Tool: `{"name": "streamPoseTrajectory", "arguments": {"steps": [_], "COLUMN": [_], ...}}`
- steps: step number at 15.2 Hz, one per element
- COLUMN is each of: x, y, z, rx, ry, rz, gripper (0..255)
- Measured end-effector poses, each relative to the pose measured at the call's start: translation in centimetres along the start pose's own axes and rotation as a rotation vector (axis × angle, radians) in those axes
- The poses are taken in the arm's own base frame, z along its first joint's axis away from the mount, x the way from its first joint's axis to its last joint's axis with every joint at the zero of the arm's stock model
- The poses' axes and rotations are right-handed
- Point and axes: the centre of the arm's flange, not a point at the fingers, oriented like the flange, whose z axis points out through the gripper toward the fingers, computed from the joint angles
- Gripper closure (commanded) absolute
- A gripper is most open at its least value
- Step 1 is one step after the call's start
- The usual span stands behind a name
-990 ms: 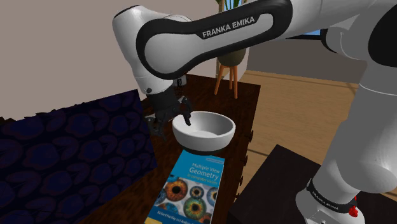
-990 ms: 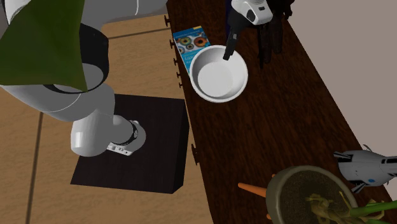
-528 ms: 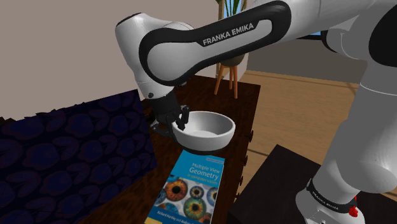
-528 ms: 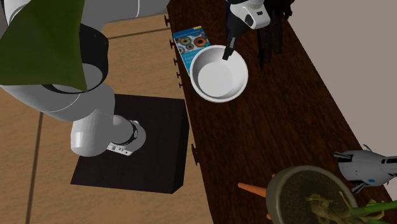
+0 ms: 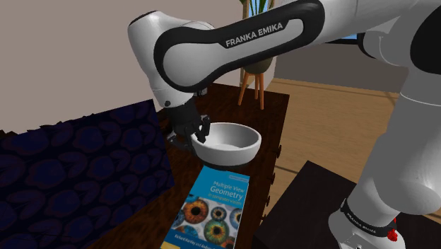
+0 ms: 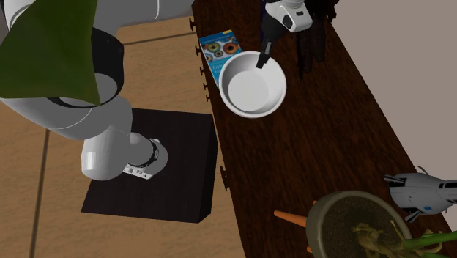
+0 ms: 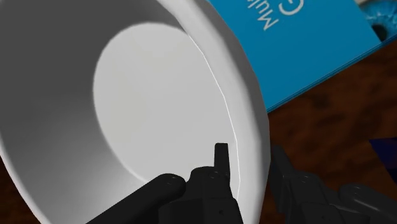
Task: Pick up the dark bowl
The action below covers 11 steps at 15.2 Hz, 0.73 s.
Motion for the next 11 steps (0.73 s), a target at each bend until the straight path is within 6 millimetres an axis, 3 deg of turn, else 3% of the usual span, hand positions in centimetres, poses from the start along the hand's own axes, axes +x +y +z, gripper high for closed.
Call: {"name": "streamPoseTrajectory", "arguments": {"steps": [11], "x": [-0.7], "y": [0.9], "z": [-5.4], "rx": [0.000], "ry": [0.000], "rz": [0.000], "gripper": [255]}}
